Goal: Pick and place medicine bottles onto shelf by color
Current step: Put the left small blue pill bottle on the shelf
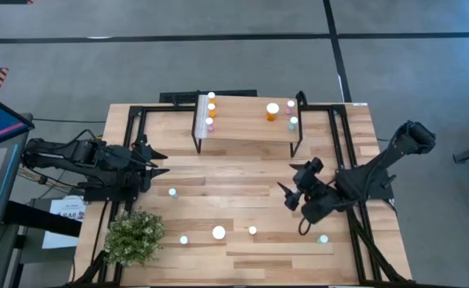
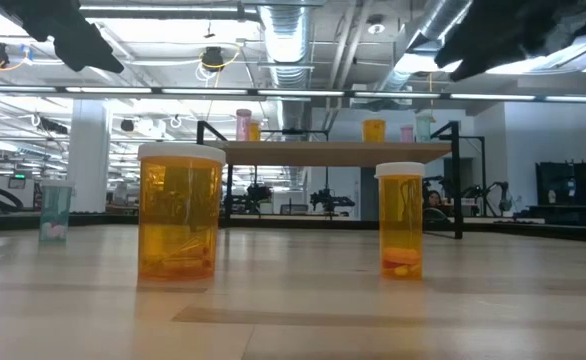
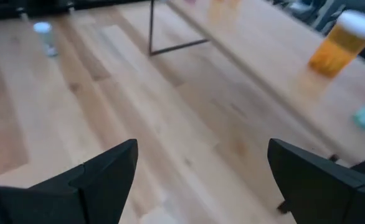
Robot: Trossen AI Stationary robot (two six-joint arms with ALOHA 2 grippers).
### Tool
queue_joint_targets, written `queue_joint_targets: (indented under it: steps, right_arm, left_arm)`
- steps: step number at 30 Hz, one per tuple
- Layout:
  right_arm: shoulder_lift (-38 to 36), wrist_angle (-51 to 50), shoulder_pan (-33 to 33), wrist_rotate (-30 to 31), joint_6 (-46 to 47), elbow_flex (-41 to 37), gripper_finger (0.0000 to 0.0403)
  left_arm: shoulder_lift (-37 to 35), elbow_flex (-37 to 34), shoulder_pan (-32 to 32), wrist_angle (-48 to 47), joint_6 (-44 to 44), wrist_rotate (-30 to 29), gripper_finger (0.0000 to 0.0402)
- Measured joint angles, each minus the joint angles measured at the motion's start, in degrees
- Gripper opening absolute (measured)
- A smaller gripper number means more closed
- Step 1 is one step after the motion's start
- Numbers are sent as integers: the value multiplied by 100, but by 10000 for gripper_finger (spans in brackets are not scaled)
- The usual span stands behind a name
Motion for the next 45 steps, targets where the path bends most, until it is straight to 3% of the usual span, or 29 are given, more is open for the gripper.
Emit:
queue_joint_targets:
  steps: [9, 18, 25, 28, 30, 34, 37, 41, 45]
  right_arm:
    - [2, 1158, -14, 47, -1515, 2, 377]
    - [2, 1317, 123, 49, -1807, 2, 377]
    - [2, 1317, 117, 49, -1804, 2, 377]
    - [2, 1317, 117, 49, -1805, 2, 377]
    - [2, 1317, 117, 49, -1827, 2, 377]
    - [2, 1317, 117, 51, -1878, 2, 377]
    - [2, 1319, 117, 51, -1981, 2, 377]
    - [2, 1317, 117, 51, -2004, 2, 377]
    - [2, 1319, 117, 51, -2106, 2, 377]
  left_arm:
    - [2, 0, 0, -2, 0, 1, 206]
    - [2, 0, -1, 28, -460, -48, 206]
    - [2, -44, -1, 501, -1242, -1108, 206]
    - [117, -44, 1, 633, -1900, -1727, 206]
    - [237, -45, 1, 619, -2403, -1830, 206]
    - [741, -27, 31, 946, -2447, -1505, 206]
    - [1245, 31, 33, 937, -1928, -797, 206]
    - [1850, 301, 150, 730, -1963, -51, 206]
    - [2329, 598, 203, 133, -2428, 78, 206]
